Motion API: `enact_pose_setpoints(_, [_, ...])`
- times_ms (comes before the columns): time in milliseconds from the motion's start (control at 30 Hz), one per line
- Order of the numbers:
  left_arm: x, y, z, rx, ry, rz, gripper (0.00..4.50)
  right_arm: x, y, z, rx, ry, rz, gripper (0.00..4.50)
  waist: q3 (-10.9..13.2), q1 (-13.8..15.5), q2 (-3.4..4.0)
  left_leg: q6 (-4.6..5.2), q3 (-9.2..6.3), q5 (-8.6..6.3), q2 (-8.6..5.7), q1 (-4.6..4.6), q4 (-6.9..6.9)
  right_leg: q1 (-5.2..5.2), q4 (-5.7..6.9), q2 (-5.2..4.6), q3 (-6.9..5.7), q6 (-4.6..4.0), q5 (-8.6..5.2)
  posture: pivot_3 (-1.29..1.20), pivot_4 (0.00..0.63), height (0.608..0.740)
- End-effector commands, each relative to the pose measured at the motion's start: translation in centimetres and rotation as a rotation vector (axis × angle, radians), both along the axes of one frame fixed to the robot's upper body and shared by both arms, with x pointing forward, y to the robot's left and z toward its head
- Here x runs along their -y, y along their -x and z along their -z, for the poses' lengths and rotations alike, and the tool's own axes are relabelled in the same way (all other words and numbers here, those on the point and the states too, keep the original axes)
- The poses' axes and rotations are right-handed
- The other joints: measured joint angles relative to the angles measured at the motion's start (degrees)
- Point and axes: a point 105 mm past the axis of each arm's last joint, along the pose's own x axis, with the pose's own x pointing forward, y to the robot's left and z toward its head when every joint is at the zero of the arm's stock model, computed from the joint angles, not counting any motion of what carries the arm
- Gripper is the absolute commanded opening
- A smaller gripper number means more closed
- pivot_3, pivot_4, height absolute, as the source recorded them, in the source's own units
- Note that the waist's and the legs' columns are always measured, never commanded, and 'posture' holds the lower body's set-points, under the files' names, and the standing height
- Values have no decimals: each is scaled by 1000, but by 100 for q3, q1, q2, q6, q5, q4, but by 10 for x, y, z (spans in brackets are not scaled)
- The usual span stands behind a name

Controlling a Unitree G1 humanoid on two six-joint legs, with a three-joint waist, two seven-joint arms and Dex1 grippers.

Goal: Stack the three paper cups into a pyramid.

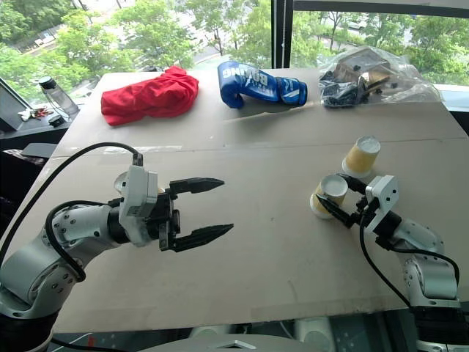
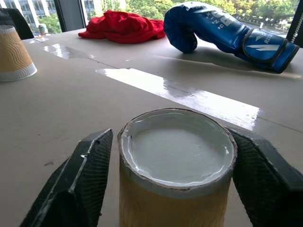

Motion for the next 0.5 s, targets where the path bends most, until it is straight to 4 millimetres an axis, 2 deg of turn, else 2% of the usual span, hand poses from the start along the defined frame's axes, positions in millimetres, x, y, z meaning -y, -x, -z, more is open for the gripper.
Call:
enact_pose_setpoints(33, [2, 7, -10, 43, -1, 24, 4500, -1, 0, -5, 16, 0, -13, 2200, 0, 0, 0, 0, 1, 0, 0, 0, 0, 0, 0, 1, 1, 0, 0, 0, 150, 737])
enact_pose_setpoints(167, [-1, 14, -8, 28, -8, 26, 4500, -5, -4, -8, 33, 10, -13, 2175, 1, -10, 1, 0, 5, 0, 2, 0, 0, -1, 0, 1, 6, 0, 0, 0, 150, 737])
enact_pose_setpoints(233, [-4, 15, -8, 27, -9, 9, 4500, -15, -7, -11, 43, 8, -39, 2175, 3, -12, -1, 0, 8, 0, 4, 2, 0, -1, 0, 1, 9, 0, 0, 0, 150, 737])
enact_pose_setpoints(400, [-14, 5, -15, 61, 8, -62, 4500, -53, -25, -17, 34, -4, -89, 2175, 6, -14, -1, -2, 10, 1, 13, 9, 0, -1, 4, 17, 11, -4, 1, 0, 150, 737])
enact_pose_setpoints(500, [-25, -3, -12, 58, -23, -132, 4500, -79, -35, -18, 29, -4, -118, 2175, 7, -17, -3, -5, 12, 3, 15, 8, 0, -5, 8, 23, 14, -9, 4, 0, 150, 737])
